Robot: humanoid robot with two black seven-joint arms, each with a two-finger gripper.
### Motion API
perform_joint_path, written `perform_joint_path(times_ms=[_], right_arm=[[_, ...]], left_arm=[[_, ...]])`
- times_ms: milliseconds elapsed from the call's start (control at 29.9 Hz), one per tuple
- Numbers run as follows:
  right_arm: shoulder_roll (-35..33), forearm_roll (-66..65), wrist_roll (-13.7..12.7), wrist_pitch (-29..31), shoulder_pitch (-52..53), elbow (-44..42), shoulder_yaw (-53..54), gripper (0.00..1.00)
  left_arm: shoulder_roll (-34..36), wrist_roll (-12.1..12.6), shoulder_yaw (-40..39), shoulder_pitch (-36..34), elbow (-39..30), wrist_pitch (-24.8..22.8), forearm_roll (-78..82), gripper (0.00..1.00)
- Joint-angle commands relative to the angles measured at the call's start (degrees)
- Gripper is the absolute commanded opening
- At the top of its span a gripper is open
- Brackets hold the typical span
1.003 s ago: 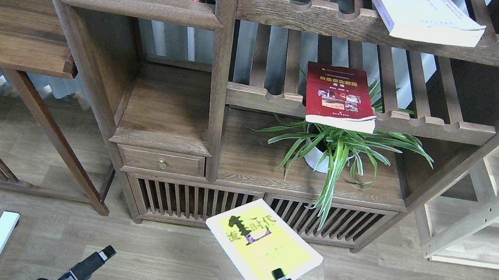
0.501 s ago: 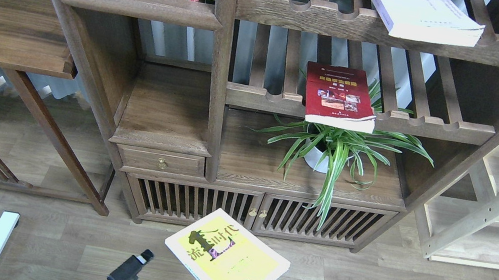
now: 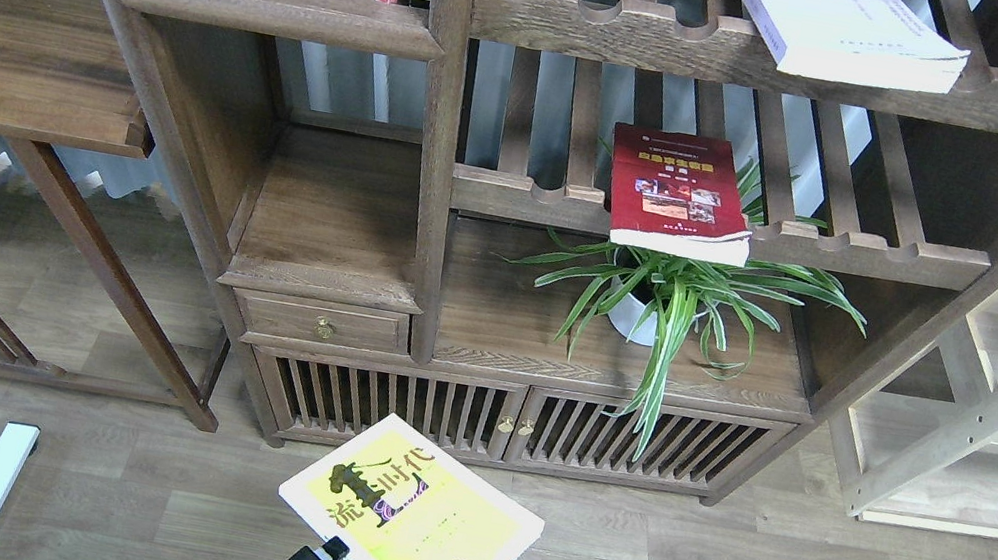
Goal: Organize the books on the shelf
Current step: 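Lower the yellow-green book toward the left gripper, then grasp the yellow-green book with the left gripper, release right gripper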
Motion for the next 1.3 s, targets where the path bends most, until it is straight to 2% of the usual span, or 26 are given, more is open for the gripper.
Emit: perform_joint_path(times_ms=[0,635,735,1103,1270], right_arm=[[0.0,-0.1,-0.08,0.0,-0.21,-0.13,-1.2,0.05],[0.0,-0.62,-0.25,0.0,-2.05,-0.13,-3.4,0.05],[0.0,-0.62,-0.25,0.0,-2.05,-0.13,-3.58,0.05],[0.0,-0.71,-0.25,0.0,-2.05,-0.13,-3.58,0.05],[0.0,-0.71,-0.25,0.0,-2.05,-0.04,-3.58,0.05]], left_arm=[[-0.02,-0.08,0.69,0.33,0.0,0.0,0.16,0.99],[-0.28,0.01,0.78,-0.19,0.7,0.0,-0.36,0.94],[-0.02,0.01,0.69,-0.37,0.97,0.0,-0.28,0.86],[0.24,0.01,1.39,-0.2,1.14,0.0,0.16,0.77],[-0.2,-0.08,1.57,-0.28,1.14,0.0,0.25,0.66]])
